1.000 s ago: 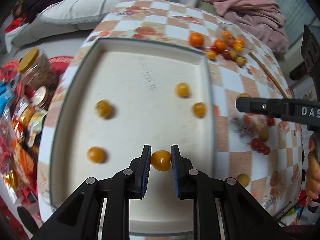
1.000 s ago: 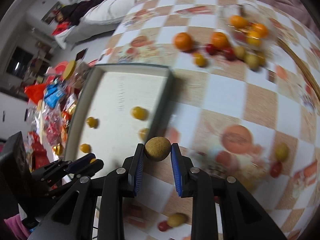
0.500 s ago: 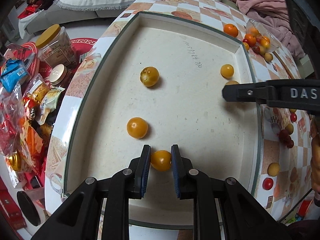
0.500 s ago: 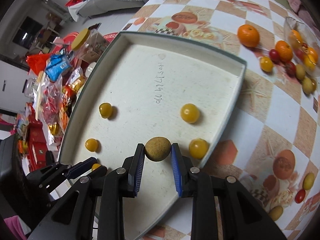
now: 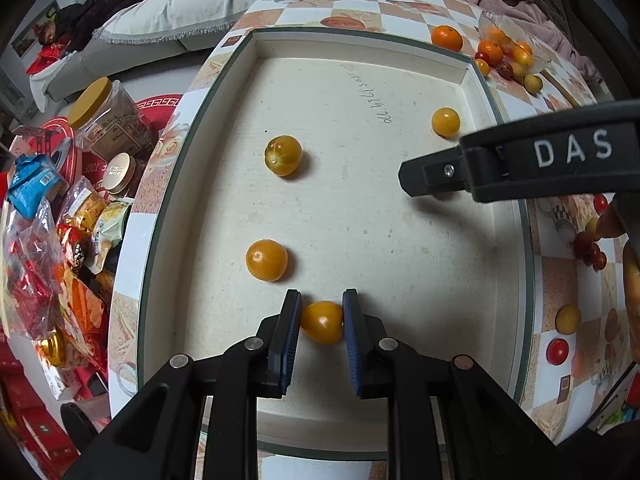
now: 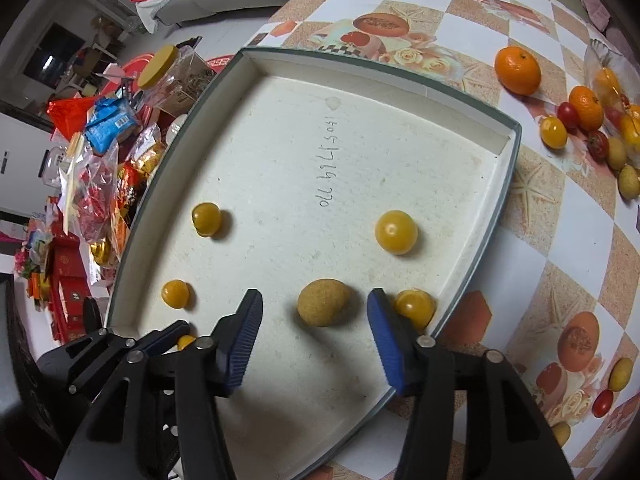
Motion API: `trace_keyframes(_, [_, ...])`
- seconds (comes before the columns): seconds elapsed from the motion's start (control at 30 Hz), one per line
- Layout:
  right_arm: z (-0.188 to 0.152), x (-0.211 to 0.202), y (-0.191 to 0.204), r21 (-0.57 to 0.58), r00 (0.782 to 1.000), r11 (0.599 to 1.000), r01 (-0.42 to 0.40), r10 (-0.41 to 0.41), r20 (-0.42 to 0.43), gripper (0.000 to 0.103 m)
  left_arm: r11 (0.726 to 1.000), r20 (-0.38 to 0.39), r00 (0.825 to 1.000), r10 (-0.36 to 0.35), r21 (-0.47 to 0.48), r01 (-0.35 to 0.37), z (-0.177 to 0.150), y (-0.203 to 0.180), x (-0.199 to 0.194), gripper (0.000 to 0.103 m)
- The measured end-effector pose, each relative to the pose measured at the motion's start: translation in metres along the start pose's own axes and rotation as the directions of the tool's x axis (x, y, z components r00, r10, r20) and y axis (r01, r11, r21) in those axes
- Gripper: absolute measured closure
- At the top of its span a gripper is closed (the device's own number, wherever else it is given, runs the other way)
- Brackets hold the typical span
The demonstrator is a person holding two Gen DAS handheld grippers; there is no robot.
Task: Organize fruits
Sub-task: 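Carry both fruits into the white tray and open both tools, then grasp a red cherry tomato with the left tool while the right tool grasps a brownish-green fruit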
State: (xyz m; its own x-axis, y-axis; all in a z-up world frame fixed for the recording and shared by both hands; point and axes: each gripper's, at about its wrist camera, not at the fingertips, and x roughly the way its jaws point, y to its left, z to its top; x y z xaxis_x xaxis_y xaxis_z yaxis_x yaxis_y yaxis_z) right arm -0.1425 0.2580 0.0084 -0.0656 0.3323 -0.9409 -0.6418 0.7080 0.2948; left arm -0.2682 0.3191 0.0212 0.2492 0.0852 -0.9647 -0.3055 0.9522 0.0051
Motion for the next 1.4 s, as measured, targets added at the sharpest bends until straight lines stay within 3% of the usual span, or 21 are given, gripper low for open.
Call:
trace_keyframes(0.13, [0.0,-0.008,-0.001,0.01,1.0,1.0,-0.017,0.016,0.021,0.033,1.0,-0.008,1.0,0.005,0.017,-0.005,0.001,-0.002,-0.001,0.08])
trace_keyframes(0.27, [0.0,-0.017,-0.003,0.024,0.999,0.999,-0.032,0.031,0.044,0.028,0.999,-0.01,1.0,0.006,0.038,-0.006,0.001,-0.006,-0.002,0.08])
trace_keyframes(0.3, [-0.001,-0.019,-0.004,0.029,0.998,0.999,-0.038,0.036,0.05,0.028,0.999,-0.012,1.0,0.005,0.04,-0.004,0.001,-0.006,-0.002,0.074])
trace_keyframes(0.33, [-0.001,-0.02,-0.004,0.033,0.998,0.999,-0.037,0.036,0.054,0.026,0.999,-0.008,1.0,-0.002,0.036,0.002,0.001,-0.006,-0.003,0.044])
trace_keyframes(0.37, [-0.001,-0.022,-0.005,0.036,0.998,0.999,-0.039,0.036,0.057,0.024,1.0,0.016,1.0,-0.001,0.029,0.001,0.0,-0.005,-0.007,0.025])
trace_keyframes(0.43, [-0.002,-0.026,-0.007,0.046,0.997,0.998,-0.046,0.043,0.068,0.024,0.999,0.07,0.998,-0.005,0.034,0.002,0.0,-0.006,-0.016,0.025])
trace_keyframes(0.6, [-0.008,-0.04,-0.016,0.075,0.993,0.995,-0.061,0.053,0.105,0.024,0.997,0.03,0.999,0.016,0.076,-0.019,0.004,-0.014,-0.01,0.025])
trace_keyframes(0.8, [-0.02,-0.061,-0.043,0.14,0.991,0.99,-0.016,-0.004,0.136,0.023,0.994,0.032,0.999,-0.002,0.11,-0.001,0.016,-0.031,-0.012,0.025])
trace_keyframes(0.97, [-0.045,-0.079,-0.095,0.266,0.986,0.963,0.054,-0.093,0.138,0.023,0.983,0.062,0.996,-0.057,0.175,0.046,0.03,-0.059,-0.02,0.025])
trace_keyframes(1.17, [-0.083,-0.092,-0.158,0.417,0.973,0.896,0.151,-0.208,0.095,0.023,0.945,0.056,0.984,-0.17,0.291,0.147,0.036,-0.107,-0.027,0.025])
trace_keyframes(1.4, [-0.113,-0.1,-0.2,0.513,0.969,0.841,0.171,-0.237,0.066,0.023,0.872,0.009,0.966,-0.257,0.434,0.228,0.035,-0.168,-0.019,0.025])
